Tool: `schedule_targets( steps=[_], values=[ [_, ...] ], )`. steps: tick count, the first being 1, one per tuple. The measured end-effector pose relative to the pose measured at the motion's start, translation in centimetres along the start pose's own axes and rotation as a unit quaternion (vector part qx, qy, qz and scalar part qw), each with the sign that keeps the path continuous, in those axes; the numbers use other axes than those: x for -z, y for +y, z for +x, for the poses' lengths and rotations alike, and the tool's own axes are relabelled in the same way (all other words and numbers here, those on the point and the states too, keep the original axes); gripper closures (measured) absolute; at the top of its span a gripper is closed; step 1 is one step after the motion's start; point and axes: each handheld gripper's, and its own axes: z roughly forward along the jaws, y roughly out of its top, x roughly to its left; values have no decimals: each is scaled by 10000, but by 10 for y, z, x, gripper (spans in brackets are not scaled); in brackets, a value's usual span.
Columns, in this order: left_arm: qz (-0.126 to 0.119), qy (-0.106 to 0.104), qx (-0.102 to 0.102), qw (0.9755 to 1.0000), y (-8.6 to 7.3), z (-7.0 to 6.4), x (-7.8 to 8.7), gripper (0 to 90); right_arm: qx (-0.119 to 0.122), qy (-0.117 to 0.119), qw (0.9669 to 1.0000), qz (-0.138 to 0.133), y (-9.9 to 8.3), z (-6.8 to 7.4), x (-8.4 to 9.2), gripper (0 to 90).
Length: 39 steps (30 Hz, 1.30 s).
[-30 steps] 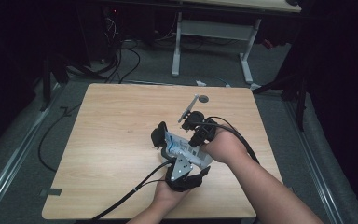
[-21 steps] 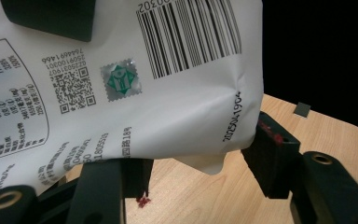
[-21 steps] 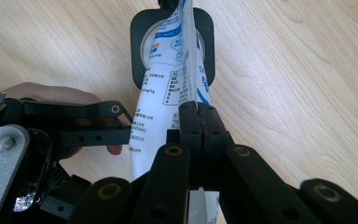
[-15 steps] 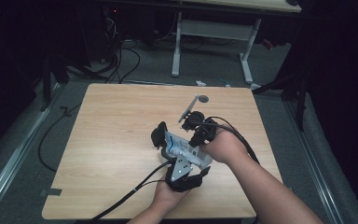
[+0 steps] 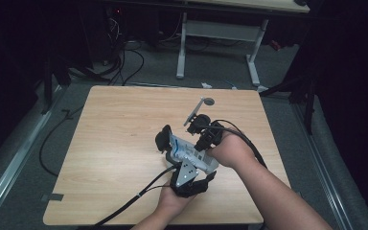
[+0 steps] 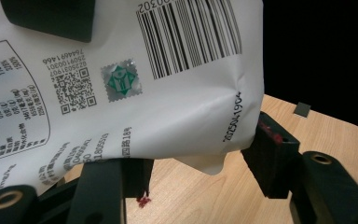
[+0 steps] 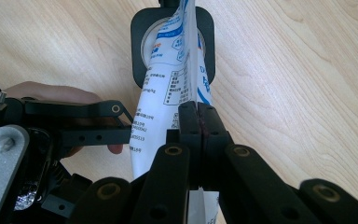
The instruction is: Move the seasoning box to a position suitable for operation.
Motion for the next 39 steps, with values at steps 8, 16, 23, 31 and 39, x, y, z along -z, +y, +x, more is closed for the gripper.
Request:
schedule_targets(
  steps=[8, 16, 23, 31, 39],
  values=[
    [-42, 0, 56, 10000, 2, -1, -1, 473, -2, -49, 10000, -9, 0, 0, 2, 900],
    [-73, 33, 18, 10000, 1, 2, 1, 475, 15, -49, 10000, -33, 2, 1, 1, 900],
    [-76, 8, -36, 10000, -3, 3, 3, 480, 2, -27, 10000, -31, 0, 2, 1, 900],
    [-31, 4, -104, 9999, -8, 4, 6, 485, 3, 3, 10000, -32, -5, 2, 0, 900],
    [-20, -24, -140, 9999, -9, 4, 9, 488, -3, 54, 10000, -38, -9, 1, 0, 900]
  ],
)
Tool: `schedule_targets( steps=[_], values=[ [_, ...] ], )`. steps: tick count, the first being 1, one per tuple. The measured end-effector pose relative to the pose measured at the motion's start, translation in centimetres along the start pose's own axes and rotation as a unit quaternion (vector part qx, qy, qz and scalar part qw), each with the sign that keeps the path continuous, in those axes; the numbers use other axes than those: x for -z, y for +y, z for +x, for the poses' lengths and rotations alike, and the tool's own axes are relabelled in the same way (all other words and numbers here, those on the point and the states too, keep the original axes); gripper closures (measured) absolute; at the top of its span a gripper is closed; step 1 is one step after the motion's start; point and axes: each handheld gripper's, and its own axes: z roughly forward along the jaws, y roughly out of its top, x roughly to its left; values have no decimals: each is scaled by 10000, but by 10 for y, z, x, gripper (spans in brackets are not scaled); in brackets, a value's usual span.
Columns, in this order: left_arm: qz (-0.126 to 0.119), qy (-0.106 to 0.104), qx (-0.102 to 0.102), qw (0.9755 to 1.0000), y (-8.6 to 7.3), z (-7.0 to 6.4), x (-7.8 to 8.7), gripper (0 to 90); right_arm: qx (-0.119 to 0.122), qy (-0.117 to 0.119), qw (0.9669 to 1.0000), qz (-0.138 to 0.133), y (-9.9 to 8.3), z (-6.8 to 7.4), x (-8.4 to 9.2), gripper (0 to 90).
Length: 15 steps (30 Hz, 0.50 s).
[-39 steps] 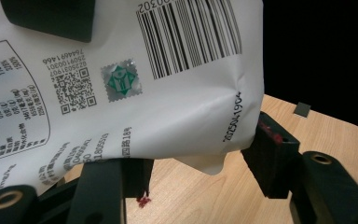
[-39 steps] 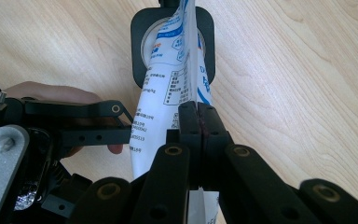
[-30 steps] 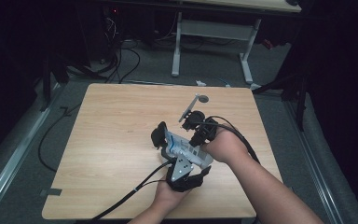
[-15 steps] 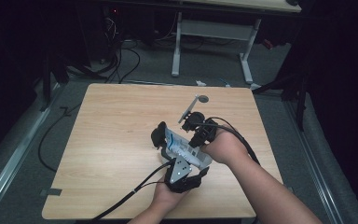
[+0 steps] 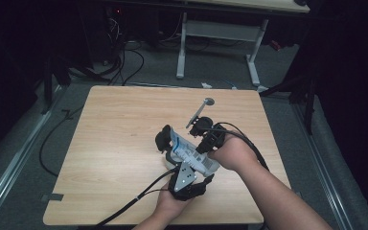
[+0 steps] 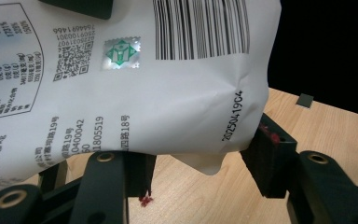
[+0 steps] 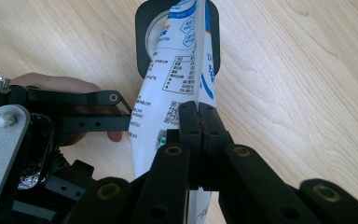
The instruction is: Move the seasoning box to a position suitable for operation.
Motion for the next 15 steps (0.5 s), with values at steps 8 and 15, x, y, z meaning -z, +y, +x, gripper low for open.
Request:
schedule_targets(
  steps=[8, 15],
  values=[
    [8, 2, -1, 10000, -1, 2, 3, 496, -31, 32, 10000, -9, -2, 1, 0, 900],
    [29, 9, 9, 10000, -3, 4, 5, 501, -49, 58, 10000, -15, -5, 1, 1, 900]
  ],
)
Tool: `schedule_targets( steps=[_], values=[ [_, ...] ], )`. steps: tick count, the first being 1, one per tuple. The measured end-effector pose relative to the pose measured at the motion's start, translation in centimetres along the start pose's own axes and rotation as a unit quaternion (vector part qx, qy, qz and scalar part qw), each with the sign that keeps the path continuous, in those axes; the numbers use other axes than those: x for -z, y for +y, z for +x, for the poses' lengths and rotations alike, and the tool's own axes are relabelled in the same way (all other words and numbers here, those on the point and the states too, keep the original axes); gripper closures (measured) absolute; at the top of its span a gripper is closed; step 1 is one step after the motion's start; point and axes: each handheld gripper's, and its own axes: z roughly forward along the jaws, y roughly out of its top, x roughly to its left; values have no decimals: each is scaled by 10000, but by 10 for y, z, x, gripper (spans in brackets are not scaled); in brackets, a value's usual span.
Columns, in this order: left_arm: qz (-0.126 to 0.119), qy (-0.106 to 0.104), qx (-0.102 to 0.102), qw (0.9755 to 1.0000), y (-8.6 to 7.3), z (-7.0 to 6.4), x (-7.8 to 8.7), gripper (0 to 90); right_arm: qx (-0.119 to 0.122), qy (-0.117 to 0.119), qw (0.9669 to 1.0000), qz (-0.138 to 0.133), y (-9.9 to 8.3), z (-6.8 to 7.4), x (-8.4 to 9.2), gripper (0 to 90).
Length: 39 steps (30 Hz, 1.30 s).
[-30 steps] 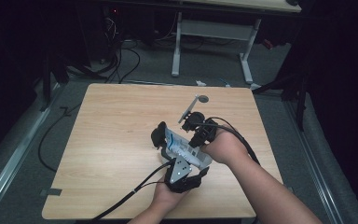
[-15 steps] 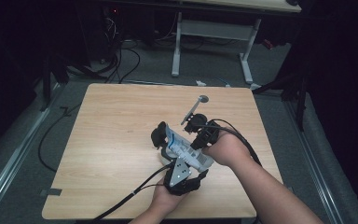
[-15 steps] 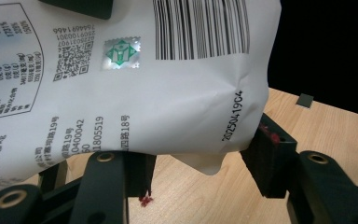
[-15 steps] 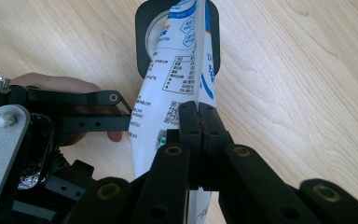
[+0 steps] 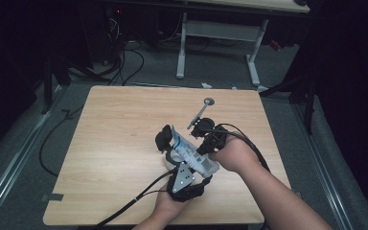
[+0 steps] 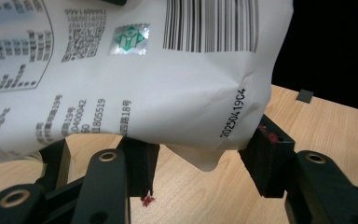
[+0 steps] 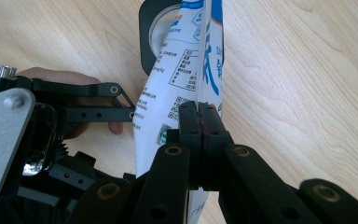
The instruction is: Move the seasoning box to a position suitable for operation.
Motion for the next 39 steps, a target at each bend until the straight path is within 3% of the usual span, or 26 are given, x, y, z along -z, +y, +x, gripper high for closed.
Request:
schedule_targets(
  steps=[13, 29, 33, 39],
  values=[
    [62, 119, 108, 9999, -4, 10, 3, 527, -65, 46, 9999, -86, -10, -1, 0, 900],
    [182, 194, 161, 9995, -10, 13, -1, 545, -132, 107, 9997, -163, -17, -1, -3, 900],
    [187, 196, 162, 9995, -11, 13, -1, 581, -129, 106, 9997, -167, -18, -1, -4, 900],
    [211, 206, 114, 9995, -12, 13, -1, 732, -178, 122, 9996, -191, -21, -3, -5, 900]
  ],
)
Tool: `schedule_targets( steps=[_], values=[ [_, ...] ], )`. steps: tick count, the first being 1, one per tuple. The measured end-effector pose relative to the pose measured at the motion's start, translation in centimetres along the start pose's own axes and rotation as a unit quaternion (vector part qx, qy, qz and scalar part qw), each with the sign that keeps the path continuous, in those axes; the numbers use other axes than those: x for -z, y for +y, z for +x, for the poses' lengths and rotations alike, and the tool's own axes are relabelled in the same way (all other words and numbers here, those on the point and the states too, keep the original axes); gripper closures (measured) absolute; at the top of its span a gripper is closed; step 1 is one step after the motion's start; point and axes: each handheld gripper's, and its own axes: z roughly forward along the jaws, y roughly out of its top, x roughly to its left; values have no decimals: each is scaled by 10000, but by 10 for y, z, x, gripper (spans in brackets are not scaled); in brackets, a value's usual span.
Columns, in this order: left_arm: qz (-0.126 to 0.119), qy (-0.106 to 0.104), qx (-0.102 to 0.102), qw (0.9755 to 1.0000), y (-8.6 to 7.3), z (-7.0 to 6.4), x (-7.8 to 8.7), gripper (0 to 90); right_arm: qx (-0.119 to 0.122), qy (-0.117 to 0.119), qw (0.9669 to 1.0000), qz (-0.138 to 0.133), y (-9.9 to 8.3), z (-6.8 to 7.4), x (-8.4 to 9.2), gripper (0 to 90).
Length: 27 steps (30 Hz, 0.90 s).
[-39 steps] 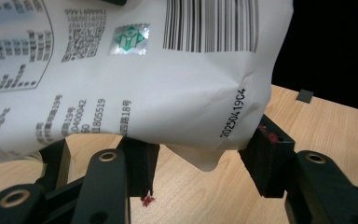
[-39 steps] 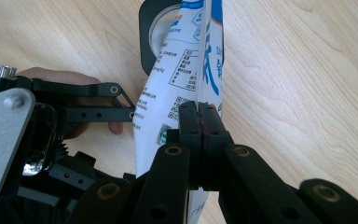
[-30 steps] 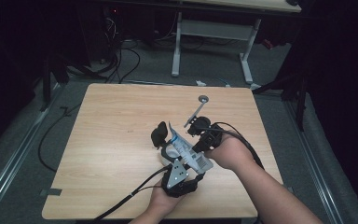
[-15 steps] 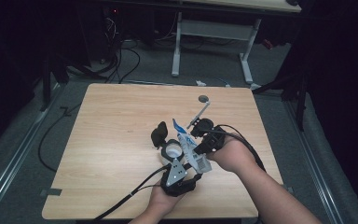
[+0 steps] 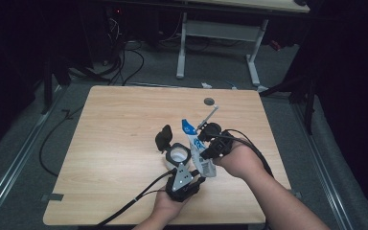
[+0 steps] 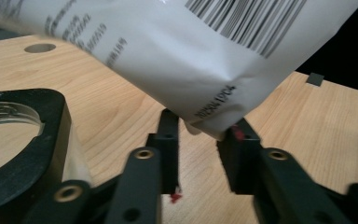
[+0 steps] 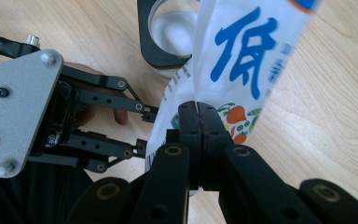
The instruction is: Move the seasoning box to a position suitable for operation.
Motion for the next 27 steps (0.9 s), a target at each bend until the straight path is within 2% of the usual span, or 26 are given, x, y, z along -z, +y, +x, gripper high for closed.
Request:
schedule_targets(
  steps=[14, 18, 26, 27],
  values=[
    [-25, 169, -146, 9997, -3, 1, -2, 792, -9, -33, 10000, -22, -1, -1, -1, 900],
    [-11, 207, -176, 9996, -4, 2, -2, 837, -32, -51, 10000, -4, -2, -1, -3, 900],
    [82, 132, -130, 9998, -7, 1, -2, 837, -45, -78, 10000, -34, -5, -3, -4, 900],
    [127, 114, -133, 9998, -8, 0, -2, 785, -81, -102, 9999, -69, -6, -4, -4, 900]
  ],
)
